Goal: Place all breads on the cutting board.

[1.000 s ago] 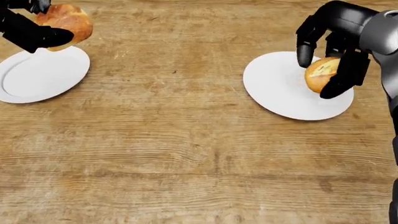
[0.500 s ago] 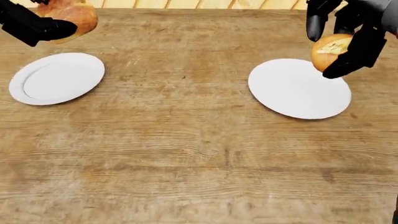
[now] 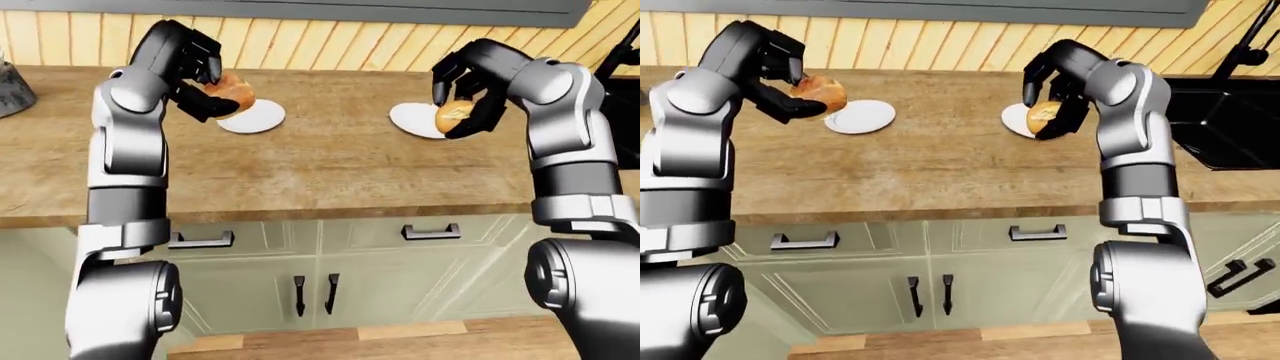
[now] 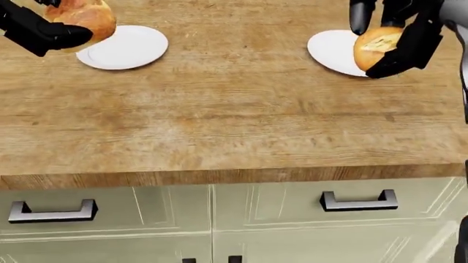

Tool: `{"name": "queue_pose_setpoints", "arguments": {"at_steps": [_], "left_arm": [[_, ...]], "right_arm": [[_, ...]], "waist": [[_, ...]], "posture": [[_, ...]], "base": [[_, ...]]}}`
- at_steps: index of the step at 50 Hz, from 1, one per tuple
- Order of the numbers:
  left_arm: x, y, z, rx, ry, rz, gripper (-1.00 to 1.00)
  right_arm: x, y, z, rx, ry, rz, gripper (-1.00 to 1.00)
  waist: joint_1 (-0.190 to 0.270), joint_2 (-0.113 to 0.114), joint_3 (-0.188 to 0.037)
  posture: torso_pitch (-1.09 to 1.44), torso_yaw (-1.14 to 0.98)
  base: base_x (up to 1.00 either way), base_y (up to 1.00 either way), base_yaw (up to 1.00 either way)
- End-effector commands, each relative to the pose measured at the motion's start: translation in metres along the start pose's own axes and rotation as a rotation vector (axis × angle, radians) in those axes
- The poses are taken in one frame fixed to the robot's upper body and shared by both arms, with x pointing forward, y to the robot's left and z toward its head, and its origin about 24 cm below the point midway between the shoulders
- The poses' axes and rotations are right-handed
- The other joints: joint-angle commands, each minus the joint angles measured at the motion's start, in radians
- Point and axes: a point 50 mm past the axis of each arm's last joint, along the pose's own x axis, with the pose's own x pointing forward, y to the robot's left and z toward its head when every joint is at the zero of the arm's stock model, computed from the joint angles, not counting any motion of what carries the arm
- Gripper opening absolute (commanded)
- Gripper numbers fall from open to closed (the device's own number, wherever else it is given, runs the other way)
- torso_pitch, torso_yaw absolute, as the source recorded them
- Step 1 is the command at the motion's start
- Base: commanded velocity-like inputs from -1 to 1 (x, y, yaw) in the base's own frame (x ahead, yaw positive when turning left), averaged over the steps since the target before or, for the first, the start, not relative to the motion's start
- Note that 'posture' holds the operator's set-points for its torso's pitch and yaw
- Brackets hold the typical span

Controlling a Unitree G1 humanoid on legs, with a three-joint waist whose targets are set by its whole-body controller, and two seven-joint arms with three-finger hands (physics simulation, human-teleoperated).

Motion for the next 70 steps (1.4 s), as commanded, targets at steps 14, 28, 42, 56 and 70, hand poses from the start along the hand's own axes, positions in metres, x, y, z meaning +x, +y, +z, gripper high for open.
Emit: {"name": "queue_pose_setpoints", "arguments": {"at_steps": [14, 28, 42, 56, 70], "left_arm": [[-0.002, 0.008, 0.023, 0.015, -0.1, 0.044, -1.0], [-0.003, 0.006, 0.022, 0.014, -0.102, 0.042, -1.0], [-0.004, 0.007, 0.021, 0.014, -0.101, 0.042, -1.0], [-0.004, 0.008, 0.025, 0.014, -0.108, 0.043, -1.0], [-0.005, 0.01, 0.027, 0.015, -0.111, 0.046, -1.0]], "right_arm": [[-0.007, -0.02, 0.01, -0.014, -0.049, -0.095, -1.0], [-0.006, -0.02, 0.014, -0.012, -0.07, -0.107, -1.0], [-0.006, -0.021, 0.017, -0.004, -0.089, -0.118, -1.0], [-0.007, -0.024, 0.019, 0.006, -0.099, -0.122, -1.0], [-0.008, -0.026, 0.019, 0.01, -0.104, -0.13, -1.0]], "waist": [[0.0, -0.035, 0.025], [-0.014, 0.035, 0.004], [-0.047, -0.02, 0.026], [-0.085, -0.076, -0.034], [-0.105, 0.055, 0.004]], "posture": [[0.0, 0.0], [0.0, 0.0], [0.0, 0.0], [0.0, 0.0], [0.0, 0.0]], "base": [[0.11, -1.0, 0.0], [0.49, -0.99, 0.0], [0.68, -0.71, 0.0], [0.56, -0.68, 0.0], [0.0, -0.83, 0.0]]}}
